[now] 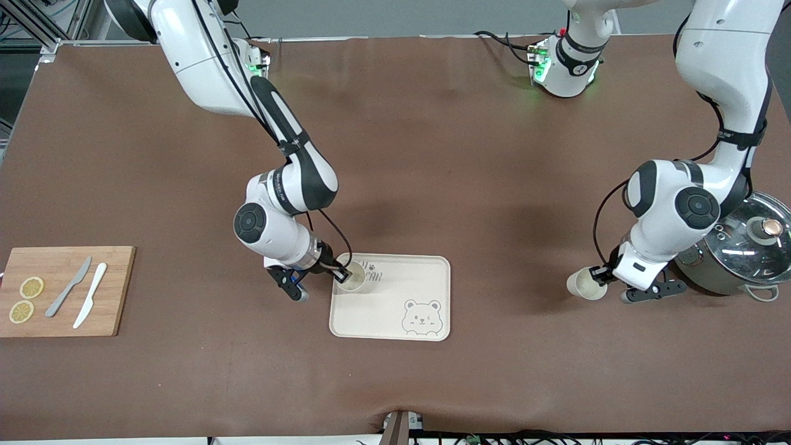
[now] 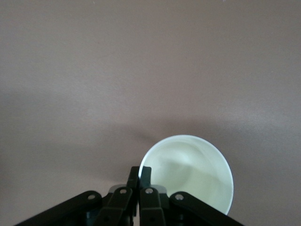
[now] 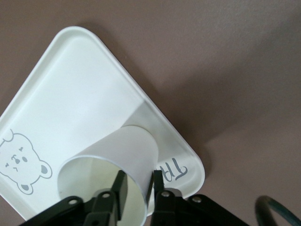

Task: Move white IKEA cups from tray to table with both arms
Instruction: 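Lift the cup with the left gripper while the right gripper grasps the other cup, then set the cup down beside the pot while the right gripper carries its cup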

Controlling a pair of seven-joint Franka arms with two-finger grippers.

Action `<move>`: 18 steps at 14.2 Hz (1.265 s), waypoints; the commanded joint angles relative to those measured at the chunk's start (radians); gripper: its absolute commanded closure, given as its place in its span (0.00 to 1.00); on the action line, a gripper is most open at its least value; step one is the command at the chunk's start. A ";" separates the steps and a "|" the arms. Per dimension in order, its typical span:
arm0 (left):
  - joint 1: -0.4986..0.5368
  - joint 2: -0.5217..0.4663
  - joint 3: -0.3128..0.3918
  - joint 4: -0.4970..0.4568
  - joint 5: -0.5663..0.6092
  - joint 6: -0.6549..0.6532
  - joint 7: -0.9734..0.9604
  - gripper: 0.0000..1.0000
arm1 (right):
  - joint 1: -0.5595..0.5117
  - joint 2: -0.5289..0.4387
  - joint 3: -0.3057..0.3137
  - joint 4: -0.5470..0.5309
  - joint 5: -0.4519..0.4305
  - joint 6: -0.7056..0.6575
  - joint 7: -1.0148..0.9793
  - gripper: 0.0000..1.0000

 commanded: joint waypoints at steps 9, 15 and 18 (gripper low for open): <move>0.011 -0.107 -0.010 -0.010 0.024 -0.097 -0.011 0.00 | -0.069 -0.120 -0.022 0.047 -0.023 -0.275 0.006 1.00; -0.004 -0.265 -0.009 0.114 0.042 -0.406 0.092 0.00 | -0.180 -0.277 -0.027 -0.023 -0.148 -0.500 -0.160 1.00; -0.002 -0.276 -0.010 0.285 0.042 -0.672 0.110 0.00 | -0.244 -0.384 -0.033 -0.145 -0.253 -0.521 -0.327 1.00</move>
